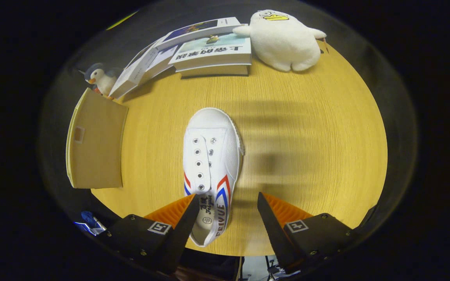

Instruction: Open the storage box then place both shoes into the box .Put the left shoe in first, then the right shoe, with the right side of both shoes facing outward in a uniform manner.

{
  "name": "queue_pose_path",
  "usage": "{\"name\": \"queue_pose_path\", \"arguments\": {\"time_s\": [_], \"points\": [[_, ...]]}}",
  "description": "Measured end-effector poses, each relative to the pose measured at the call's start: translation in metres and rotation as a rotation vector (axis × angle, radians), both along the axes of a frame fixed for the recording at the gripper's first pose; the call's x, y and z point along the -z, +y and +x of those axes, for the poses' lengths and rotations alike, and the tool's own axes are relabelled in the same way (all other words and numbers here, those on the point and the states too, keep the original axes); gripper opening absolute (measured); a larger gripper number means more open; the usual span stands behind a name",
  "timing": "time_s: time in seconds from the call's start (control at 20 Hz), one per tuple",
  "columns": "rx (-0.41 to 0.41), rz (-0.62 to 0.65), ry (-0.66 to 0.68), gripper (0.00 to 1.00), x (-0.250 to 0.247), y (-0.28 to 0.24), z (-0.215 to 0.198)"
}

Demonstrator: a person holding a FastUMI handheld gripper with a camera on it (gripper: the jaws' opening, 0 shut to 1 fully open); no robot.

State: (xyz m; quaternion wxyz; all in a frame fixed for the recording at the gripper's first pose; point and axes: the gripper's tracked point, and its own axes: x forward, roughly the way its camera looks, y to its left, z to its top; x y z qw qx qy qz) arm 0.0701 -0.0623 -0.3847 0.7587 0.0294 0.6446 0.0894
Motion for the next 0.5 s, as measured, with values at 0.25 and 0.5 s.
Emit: {"name": "queue_pose_path", "arguments": {"time_s": [0.25,0.5], "points": [[-0.030,-0.038,0.027,0.91,0.024,0.000,0.000],[-0.127,-0.020,0.009,0.41,0.024,0.012,-0.001]]}}
